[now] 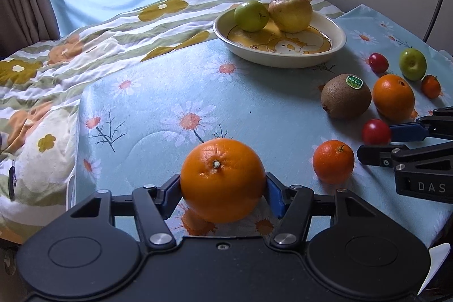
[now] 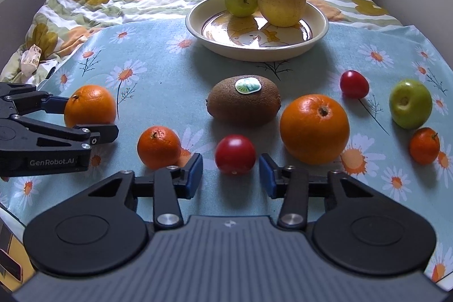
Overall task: Organize fruits
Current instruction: 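Grasp the large orange with the left tool while the right tool grasps a small red fruit, then carry the orange and the red fruit toward the white bowl with both tools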
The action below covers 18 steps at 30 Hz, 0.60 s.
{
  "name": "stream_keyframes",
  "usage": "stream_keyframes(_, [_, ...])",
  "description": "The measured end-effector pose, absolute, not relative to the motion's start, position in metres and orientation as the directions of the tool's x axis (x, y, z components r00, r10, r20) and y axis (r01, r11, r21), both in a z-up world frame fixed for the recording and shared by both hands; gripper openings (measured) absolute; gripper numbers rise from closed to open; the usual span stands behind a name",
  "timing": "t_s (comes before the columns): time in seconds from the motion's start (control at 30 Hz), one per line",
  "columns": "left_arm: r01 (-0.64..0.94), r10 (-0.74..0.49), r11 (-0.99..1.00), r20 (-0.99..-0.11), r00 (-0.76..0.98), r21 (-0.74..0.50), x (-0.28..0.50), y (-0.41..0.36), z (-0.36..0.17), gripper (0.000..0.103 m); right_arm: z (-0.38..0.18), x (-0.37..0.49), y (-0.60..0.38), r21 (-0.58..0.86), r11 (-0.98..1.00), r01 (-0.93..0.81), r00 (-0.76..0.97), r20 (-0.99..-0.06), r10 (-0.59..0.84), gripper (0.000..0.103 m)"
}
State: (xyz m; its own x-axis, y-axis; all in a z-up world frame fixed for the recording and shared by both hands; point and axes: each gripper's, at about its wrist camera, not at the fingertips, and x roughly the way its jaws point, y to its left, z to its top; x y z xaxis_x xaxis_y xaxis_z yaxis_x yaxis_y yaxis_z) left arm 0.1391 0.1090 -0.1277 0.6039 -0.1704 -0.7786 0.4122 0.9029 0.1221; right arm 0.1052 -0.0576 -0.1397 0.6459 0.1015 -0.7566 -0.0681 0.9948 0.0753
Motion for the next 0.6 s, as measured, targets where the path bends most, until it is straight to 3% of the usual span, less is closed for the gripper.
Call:
stream_keyframes(0.13, [0.393,-0.157,0.911,-0.777,0.610,0.125,0.135,0.110,-0.128,0.065,-0.141,0.108,-0.058,0.074,0.995,-0.072,0.651,-0.752,0.103,0.054])
stream_keyframes(0.23, [0.377,-0.147,0.918,-0.776,0.613,0.123,0.132,0.111,-0.127,0.065,-0.140,0.109,-0.059,0.067,0.994,-0.081,0.654,-0.749,0.104,0.045])
stream_keyframes(0.6, [0.294,-0.105,0.948,-0.758,0.644,0.119,0.110,0.111,-0.106,0.065,-0.117,0.097,-0.070,0.089,0.988,-0.128,0.664,-0.732,0.152,0.045])
